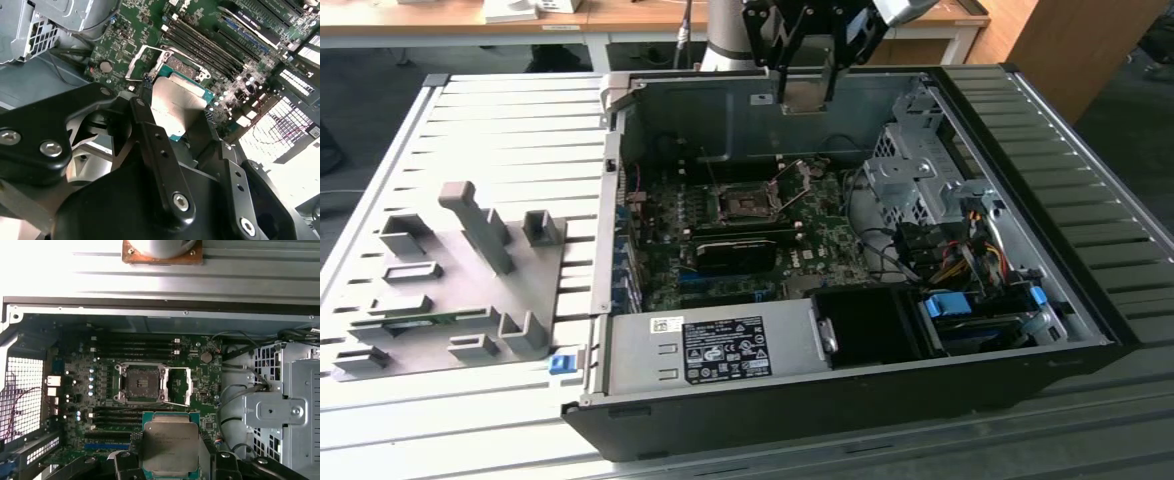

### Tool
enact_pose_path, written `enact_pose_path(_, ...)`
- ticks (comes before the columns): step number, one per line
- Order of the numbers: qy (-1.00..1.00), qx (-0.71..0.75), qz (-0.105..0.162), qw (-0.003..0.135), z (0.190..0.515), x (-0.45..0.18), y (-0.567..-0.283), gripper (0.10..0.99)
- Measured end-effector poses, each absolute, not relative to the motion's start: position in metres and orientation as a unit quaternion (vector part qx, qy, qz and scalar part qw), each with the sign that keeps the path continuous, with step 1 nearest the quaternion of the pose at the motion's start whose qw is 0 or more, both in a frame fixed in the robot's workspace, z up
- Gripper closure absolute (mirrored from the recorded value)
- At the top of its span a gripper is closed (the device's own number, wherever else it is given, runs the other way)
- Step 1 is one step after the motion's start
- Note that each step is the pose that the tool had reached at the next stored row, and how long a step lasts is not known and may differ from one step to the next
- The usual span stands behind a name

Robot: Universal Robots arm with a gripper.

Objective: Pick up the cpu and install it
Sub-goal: 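Place the cpu into insertion slot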

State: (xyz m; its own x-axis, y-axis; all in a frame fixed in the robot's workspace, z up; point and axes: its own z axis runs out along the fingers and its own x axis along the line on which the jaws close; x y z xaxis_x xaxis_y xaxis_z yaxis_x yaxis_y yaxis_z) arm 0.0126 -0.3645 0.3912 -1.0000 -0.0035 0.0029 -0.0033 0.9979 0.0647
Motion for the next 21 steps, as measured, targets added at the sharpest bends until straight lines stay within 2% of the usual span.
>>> enact_pose_path(21, -0.999, -0.017, -0.03, 0.001, 0.3905, 0.0126, -0.3645, 0.557)
